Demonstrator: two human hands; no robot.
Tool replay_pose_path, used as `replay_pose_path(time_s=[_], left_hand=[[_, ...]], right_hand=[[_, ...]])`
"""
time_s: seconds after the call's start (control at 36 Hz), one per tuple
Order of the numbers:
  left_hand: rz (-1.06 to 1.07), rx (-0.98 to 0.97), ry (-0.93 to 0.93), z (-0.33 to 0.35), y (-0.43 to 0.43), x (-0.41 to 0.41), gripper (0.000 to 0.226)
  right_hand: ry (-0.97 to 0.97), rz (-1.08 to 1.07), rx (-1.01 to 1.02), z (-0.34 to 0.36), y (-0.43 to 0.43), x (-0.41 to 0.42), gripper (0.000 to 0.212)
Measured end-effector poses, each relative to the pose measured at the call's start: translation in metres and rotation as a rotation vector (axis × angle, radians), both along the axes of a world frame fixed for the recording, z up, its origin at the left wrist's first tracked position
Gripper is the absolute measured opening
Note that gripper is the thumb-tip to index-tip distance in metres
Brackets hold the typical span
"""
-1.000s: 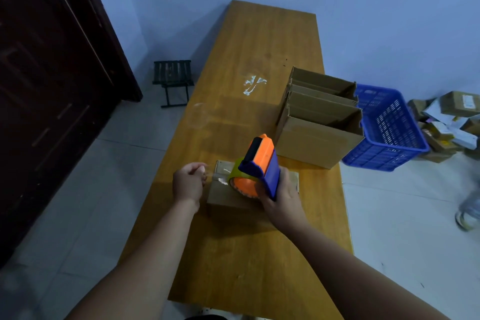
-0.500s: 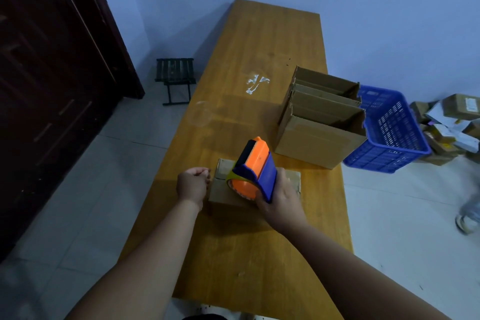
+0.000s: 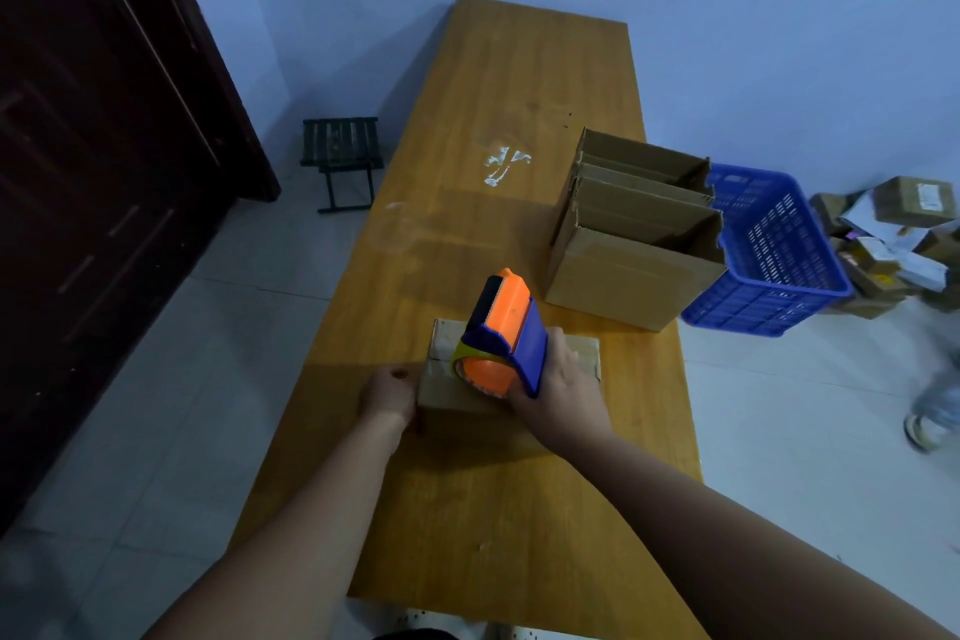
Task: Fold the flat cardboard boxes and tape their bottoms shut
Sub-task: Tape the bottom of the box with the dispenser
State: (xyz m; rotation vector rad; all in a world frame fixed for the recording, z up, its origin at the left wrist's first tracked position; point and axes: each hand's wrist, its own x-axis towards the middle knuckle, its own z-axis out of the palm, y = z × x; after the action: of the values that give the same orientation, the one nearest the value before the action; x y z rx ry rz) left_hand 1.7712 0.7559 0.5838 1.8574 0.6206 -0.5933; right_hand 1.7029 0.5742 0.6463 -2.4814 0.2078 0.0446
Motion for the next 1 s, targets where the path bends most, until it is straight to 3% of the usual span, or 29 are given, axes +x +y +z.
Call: replay_pose_path(time_s=[0.08, 0.14, 0.25, 0.42, 0.47, 0.56, 0.64, 0.69, 0.78, 0.92, 1.0], left_hand=[[0.121, 0.09, -0.291, 0.02, -0.007, -0.007, 0.029], [0.121, 0.043, -0.383, 0.037, -0.016, -0.015, 0.037], [-0.069, 0.142, -0.311, 0.044, -0.031, -0.033, 0.055], [0.031, -0.019, -0.052, 0.034, -0.016, -0.034, 0.064], [0.128, -0.062, -0.066, 0.031, -0.008, -0.033, 0.059], [0.206, 0.072, -0.236, 0.033, 0.0, -0.03, 0.037], [0.066, 0.211, -0.488, 0.042, -0.004, -0.025, 0.023], [-0.109, 0.328, -0.551, 0.047, -0.014, -0.018, 0.023], [-0.256, 0.413, -0.476, 0.042, -0.026, -0.009, 0.036], [-0.186, 0.317, -0.294, 0.022, -0.031, -0.009, 0.048], [-0.207, 0.311, -0.244, 0.021, -0.029, -0.007, 0.05]], right_hand=[[0.011, -0.008, -0.004, 0.0, 0.0, 0.001, 0.052], [0.015, -0.017, -0.008, 0.001, 0.001, 0.001, 0.051], [-0.02, -0.032, -0.018, 0.001, 0.003, -0.002, 0.05], [0.002, -0.028, -0.013, 0.004, 0.003, -0.002, 0.051], [0.02, -0.029, -0.014, 0.006, 0.003, -0.001, 0.05], [0.021, -0.032, -0.014, 0.008, 0.004, -0.002, 0.048], [0.015, -0.034, -0.015, 0.01, 0.004, -0.003, 0.048], [0.016, -0.031, -0.013, 0.012, 0.005, -0.004, 0.05], [0.026, -0.024, -0.019, 0.013, 0.004, -0.004, 0.057], [0.058, 0.035, -0.067, 0.016, 0.004, -0.002, 0.072], [0.039, 0.033, -0.032, 0.023, 0.002, 0.0, 0.06]])
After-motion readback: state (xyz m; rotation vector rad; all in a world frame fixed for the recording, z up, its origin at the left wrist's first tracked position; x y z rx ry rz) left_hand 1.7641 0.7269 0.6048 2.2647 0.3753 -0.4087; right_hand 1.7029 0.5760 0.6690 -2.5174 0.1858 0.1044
